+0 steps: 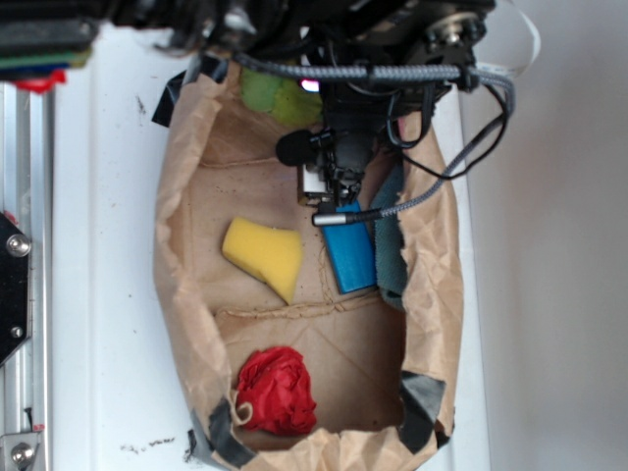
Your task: Grab the green animal.
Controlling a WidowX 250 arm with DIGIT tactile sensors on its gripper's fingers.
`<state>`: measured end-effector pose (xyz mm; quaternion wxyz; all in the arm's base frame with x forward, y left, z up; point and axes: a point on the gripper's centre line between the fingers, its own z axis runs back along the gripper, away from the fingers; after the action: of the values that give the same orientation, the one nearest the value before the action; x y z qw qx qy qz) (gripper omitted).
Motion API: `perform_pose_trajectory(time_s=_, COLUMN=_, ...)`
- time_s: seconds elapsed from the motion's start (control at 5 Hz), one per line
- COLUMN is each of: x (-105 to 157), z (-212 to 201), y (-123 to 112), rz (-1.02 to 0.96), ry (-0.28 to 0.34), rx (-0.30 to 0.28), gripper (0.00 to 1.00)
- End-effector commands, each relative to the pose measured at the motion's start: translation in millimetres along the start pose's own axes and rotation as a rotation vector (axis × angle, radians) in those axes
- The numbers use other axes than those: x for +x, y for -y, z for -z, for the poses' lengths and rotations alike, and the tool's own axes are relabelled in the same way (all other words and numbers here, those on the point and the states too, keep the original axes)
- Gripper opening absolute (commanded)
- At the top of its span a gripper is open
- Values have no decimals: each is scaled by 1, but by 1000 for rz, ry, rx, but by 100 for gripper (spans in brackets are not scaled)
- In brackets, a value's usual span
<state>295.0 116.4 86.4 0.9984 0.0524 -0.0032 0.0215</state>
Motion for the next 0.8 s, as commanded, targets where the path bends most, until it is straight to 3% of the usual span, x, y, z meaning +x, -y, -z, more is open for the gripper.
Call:
perform_pose_trajectory(time_s=0.0, x=16, z=-2, y=-18, rz=-104, ry=107, rx=75, gripper=100)
perform_pose_trajectory(time_s=0.4, x=10, z=1, y=-18, rz=-102, ry=123, rx=132, gripper=100)
perform_pose_trajectory(time_s=0.6, x=-5, z=-2, y=-11, rz=-51, ry=111, rx=110, gripper=100)
